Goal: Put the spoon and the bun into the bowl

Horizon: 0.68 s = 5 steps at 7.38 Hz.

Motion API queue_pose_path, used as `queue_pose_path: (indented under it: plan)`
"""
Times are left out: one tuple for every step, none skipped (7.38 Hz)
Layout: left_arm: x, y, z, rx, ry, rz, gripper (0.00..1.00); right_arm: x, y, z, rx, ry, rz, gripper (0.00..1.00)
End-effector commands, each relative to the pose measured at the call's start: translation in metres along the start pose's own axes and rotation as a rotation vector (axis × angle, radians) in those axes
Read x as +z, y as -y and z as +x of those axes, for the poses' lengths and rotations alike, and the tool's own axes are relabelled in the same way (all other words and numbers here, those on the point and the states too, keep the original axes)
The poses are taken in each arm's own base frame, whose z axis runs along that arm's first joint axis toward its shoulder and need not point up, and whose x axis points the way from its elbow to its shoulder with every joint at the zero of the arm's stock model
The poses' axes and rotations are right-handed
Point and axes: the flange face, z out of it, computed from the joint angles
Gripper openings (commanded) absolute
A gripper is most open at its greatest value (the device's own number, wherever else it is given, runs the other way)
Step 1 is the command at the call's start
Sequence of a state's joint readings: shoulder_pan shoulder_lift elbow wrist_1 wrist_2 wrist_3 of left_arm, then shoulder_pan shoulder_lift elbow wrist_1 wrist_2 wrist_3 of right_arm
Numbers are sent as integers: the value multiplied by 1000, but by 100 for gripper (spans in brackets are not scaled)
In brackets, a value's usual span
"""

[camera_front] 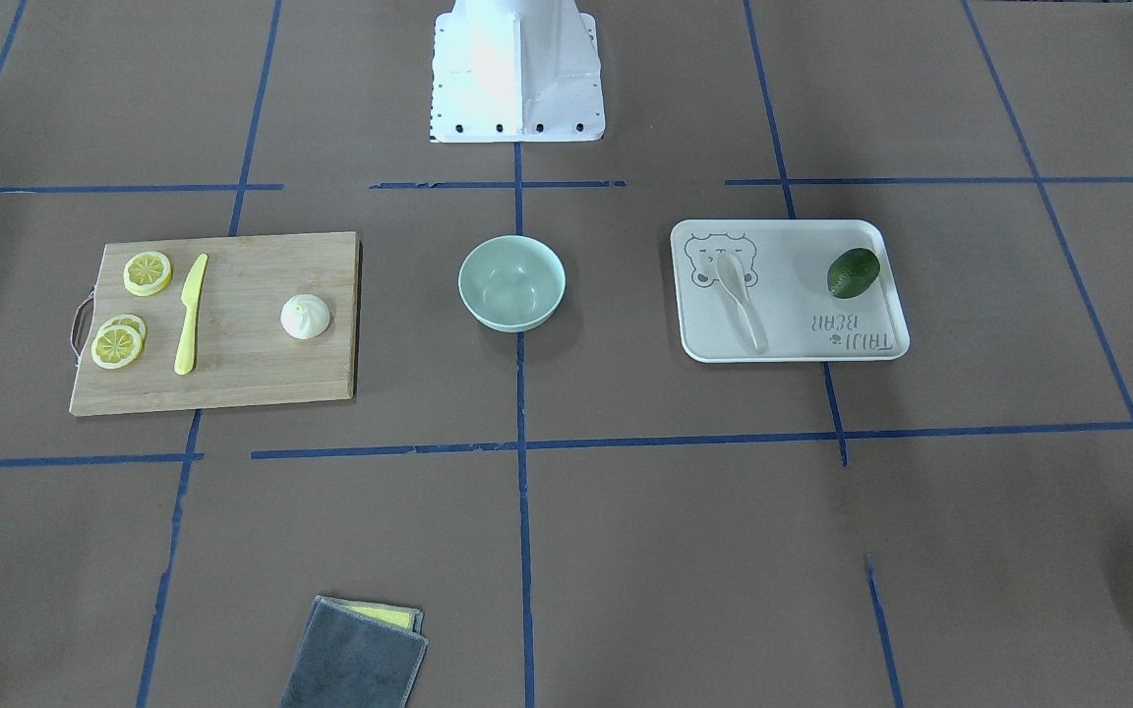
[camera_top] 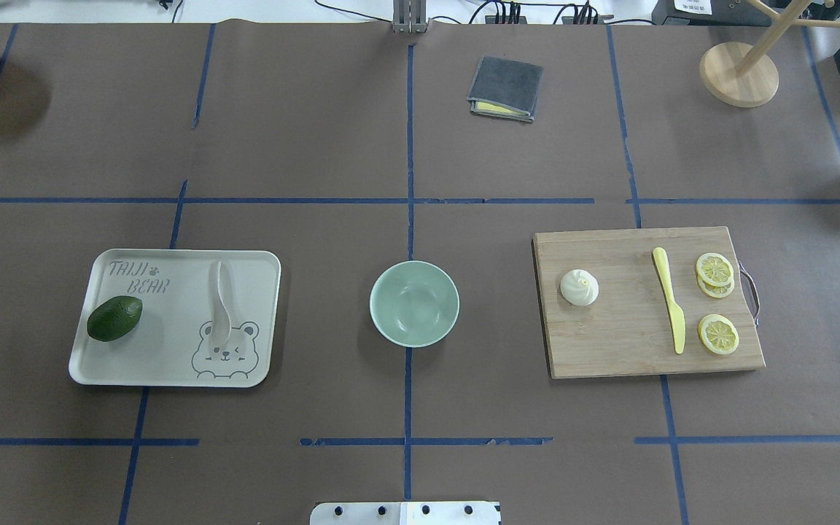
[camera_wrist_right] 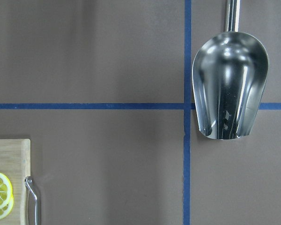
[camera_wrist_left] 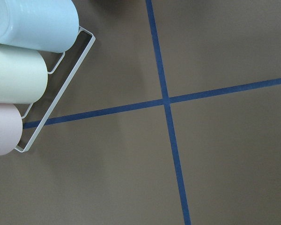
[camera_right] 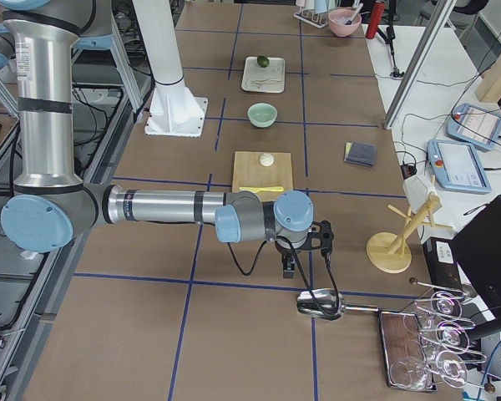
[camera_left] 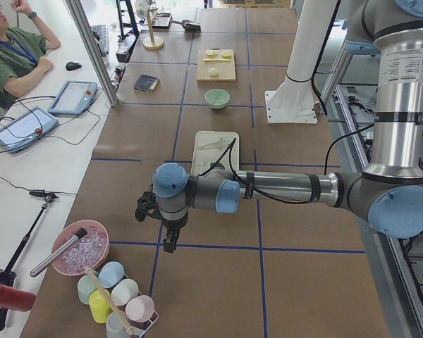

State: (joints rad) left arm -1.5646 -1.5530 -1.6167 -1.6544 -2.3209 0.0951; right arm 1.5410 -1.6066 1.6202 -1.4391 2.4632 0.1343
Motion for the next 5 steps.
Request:
queue_pose_path:
  plan:
    - [0, 0, 0, 1, -3, 2, 100, 0, 0, 2, 0, -10, 1, 100]
    - [-5, 4, 5, 14, -1, 17, 100, 0, -1, 2, -4, -11, 5, 100]
    - [-29, 14, 28, 60, 9, 66, 100, -1, -1, 0, -7, -10, 7, 100]
    - [-48, 28, 70, 106, 5, 116, 100, -4, 0, -4, -16, -9, 15, 100]
    - [-42, 39, 124, 103, -10, 145, 100, -8, 1, -9, -24, -6, 22, 100]
